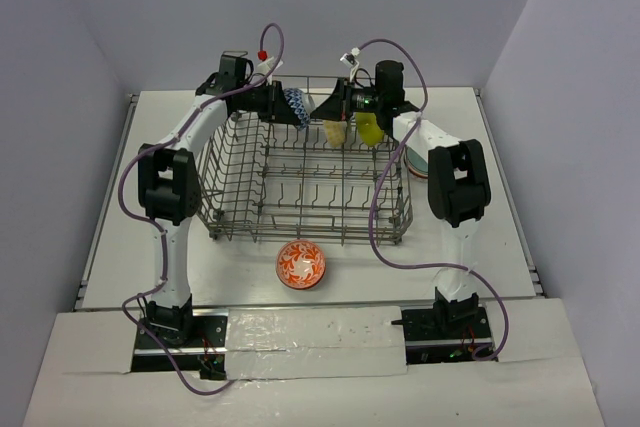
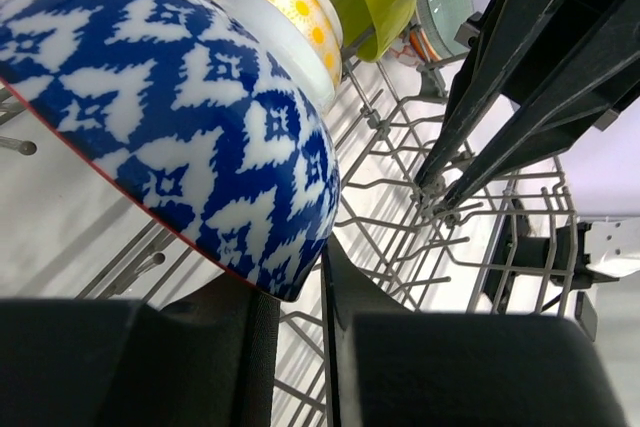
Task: Load the bowls into the dish rack
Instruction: Insert the bowl into the dish rack.
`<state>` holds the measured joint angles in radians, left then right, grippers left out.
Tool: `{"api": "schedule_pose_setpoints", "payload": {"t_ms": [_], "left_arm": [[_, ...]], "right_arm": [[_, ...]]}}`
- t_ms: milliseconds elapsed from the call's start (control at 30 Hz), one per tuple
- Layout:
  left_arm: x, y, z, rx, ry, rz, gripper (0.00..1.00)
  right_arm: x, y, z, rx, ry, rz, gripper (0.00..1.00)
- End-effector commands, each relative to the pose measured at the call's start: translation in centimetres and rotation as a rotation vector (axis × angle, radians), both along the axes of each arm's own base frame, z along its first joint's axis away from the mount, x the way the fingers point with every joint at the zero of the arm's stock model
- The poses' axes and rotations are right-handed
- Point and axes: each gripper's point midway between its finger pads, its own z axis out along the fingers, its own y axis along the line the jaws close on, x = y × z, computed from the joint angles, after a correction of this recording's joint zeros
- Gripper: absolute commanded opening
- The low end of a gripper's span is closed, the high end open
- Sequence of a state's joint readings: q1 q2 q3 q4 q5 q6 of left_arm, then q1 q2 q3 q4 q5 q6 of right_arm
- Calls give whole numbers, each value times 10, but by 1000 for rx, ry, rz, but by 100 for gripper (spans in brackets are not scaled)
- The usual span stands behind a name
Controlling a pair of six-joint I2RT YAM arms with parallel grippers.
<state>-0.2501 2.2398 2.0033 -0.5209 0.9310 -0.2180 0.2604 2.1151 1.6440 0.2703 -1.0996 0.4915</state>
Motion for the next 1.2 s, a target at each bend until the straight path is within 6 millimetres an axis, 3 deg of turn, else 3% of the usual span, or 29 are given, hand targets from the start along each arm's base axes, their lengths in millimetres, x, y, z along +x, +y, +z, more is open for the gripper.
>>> {"api": "schedule_pose_setpoints", "payload": {"t_ms": [0, 333, 567, 633, 900, 1000, 1100, 1167], "left_arm": [[-10, 0, -21, 69, 75, 6, 11], [-16, 11, -30, 143, 129, 40, 27], [-24, 20, -44, 180, 171, 67, 29], [-25, 22, -46, 193, 176, 73, 47], [-25, 27, -51, 231, 182, 92, 52], [-26, 28, -45, 228, 173, 96, 67], [-22, 30, -29, 227, 128, 127, 73], [-17, 31, -7, 225, 72, 150, 74]], "right_arm": [[-1, 0, 45, 19, -118, 6, 22], [0, -3, 44, 2, -115, -6, 21], [-2, -7, 52, -3, -132, -12, 21], [-3, -8, 50, -12, -126, -17, 21], [-8, -15, 50, -20, -132, -19, 22], [-10, -17, 53, -15, -139, -20, 22], [-13, -19, 60, -10, -146, -21, 23], [-16, -21, 68, -9, -162, -24, 23]]}}
